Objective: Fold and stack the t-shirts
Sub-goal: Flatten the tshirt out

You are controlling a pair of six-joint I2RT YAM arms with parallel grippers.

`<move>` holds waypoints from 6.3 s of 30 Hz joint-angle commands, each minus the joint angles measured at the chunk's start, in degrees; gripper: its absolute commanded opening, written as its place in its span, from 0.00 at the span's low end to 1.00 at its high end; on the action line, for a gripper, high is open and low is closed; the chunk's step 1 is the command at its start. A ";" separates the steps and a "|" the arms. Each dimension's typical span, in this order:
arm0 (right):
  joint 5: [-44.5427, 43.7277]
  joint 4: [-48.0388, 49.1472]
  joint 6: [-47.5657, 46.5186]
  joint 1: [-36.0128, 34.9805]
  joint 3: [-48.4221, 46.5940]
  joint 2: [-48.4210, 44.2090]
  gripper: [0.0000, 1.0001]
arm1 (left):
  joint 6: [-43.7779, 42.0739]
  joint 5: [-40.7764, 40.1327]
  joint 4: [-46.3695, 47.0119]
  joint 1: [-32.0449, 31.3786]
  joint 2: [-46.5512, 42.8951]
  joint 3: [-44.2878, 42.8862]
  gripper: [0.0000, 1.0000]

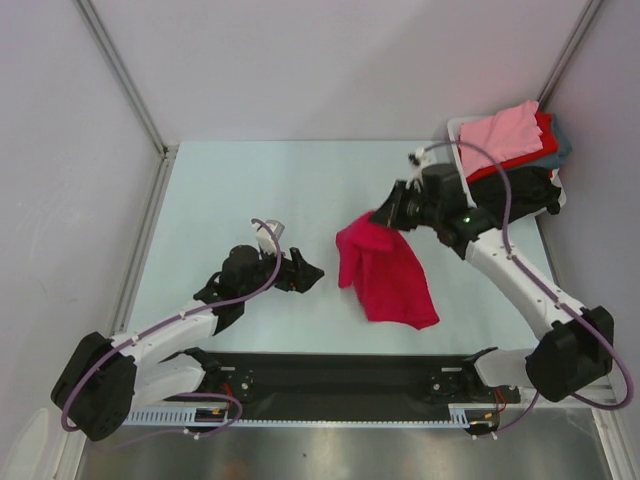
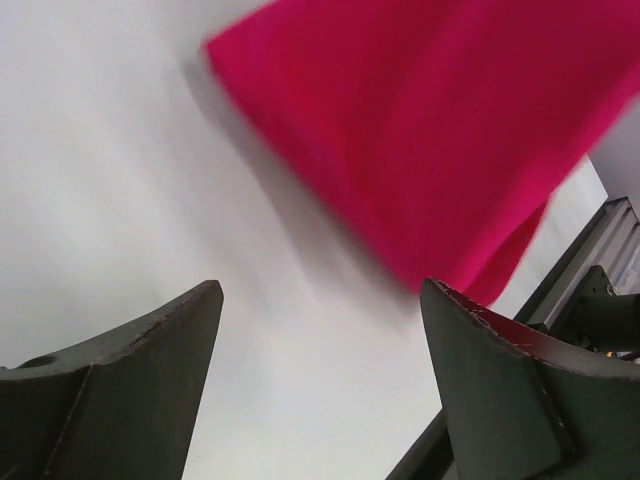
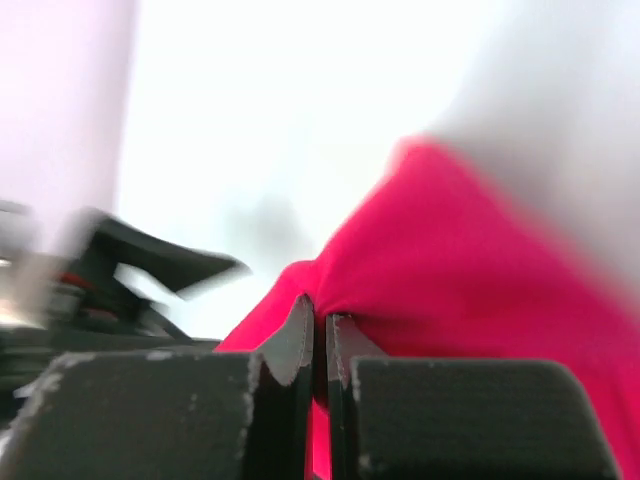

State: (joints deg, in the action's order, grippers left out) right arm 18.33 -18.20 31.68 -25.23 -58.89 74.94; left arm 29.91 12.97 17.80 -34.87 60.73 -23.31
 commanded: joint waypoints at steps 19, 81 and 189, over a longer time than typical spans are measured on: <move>3.01 -2.73 5.48 6.70 -7.21 -19.48 0.00 | 0.06 4.08 3.99 -0.55 -0.44 0.64 0.88; -17.77 5.73 -5.13 -2.88 11.00 -1.65 0.80 | -1.88 -17.37 -18.42 -14.26 28.14 -21.18 0.00; -20.09 -5.43 0.76 -2.29 8.22 -10.51 0.00 | 19.93 -59.55 -42.59 4.37 -21.71 -20.36 0.00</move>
State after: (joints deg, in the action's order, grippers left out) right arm -4.25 -19.18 38.24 -31.79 -42.74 67.77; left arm 49.63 -43.55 -29.47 -32.71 36.93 -38.85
